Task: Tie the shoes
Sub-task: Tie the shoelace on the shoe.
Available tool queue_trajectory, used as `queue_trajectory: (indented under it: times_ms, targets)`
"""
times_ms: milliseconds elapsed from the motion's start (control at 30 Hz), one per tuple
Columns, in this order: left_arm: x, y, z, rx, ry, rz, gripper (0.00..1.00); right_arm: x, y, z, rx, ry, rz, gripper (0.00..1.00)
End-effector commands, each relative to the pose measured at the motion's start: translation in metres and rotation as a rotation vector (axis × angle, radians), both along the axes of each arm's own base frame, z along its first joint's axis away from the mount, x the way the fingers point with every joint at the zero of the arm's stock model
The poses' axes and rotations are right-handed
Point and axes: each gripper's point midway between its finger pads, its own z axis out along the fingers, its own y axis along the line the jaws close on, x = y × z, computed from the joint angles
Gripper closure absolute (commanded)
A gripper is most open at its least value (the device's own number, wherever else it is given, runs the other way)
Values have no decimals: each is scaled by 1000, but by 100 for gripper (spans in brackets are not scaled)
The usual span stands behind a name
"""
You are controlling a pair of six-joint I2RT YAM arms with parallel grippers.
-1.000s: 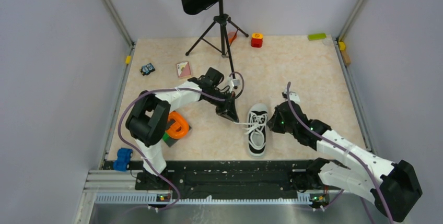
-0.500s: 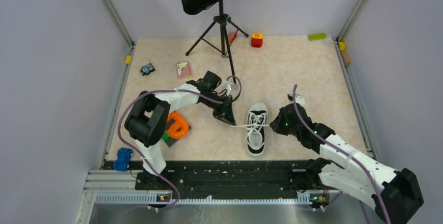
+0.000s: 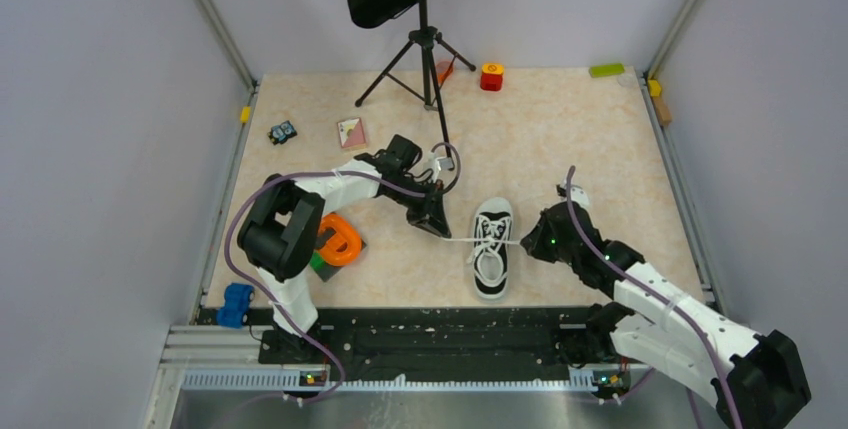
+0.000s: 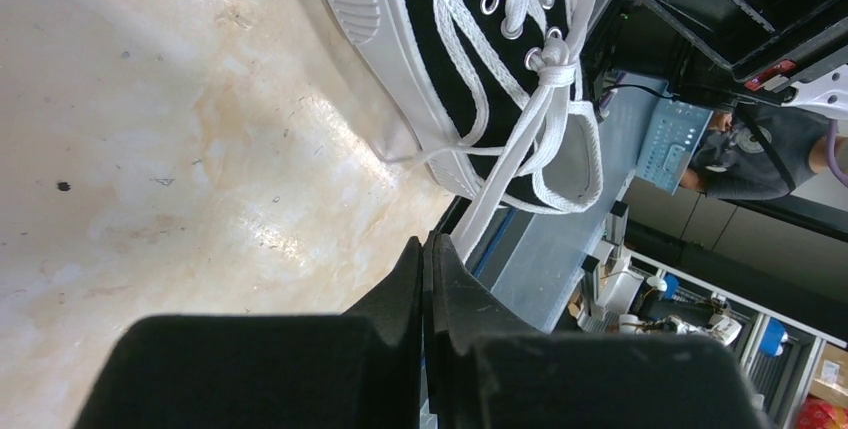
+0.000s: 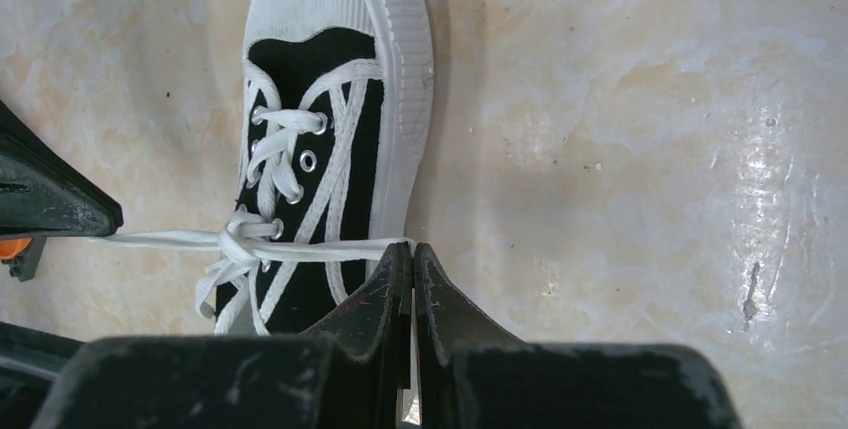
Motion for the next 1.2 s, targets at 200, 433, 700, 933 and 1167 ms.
queue_trajectory:
  times_ms: [200,433,700,933,1167]
  targets:
    - [4,13,3,20,-33,17,100,0,-28,-7,-54,-3,-84,100]
    - [10,11,30,8,-81,0,100,5,-33,3,-43,-29,-101,100]
    - [8,13,9,34,-47,-7,100,6,-35,-5,-40,-17,-99,100]
    - [-1,19,-15,63,-3,0,100,0,-41,-16,-22,4,-117,100]
    - [-1,20,-17,71,1,4,100,-1,-42,-18,-19,6,-123,100]
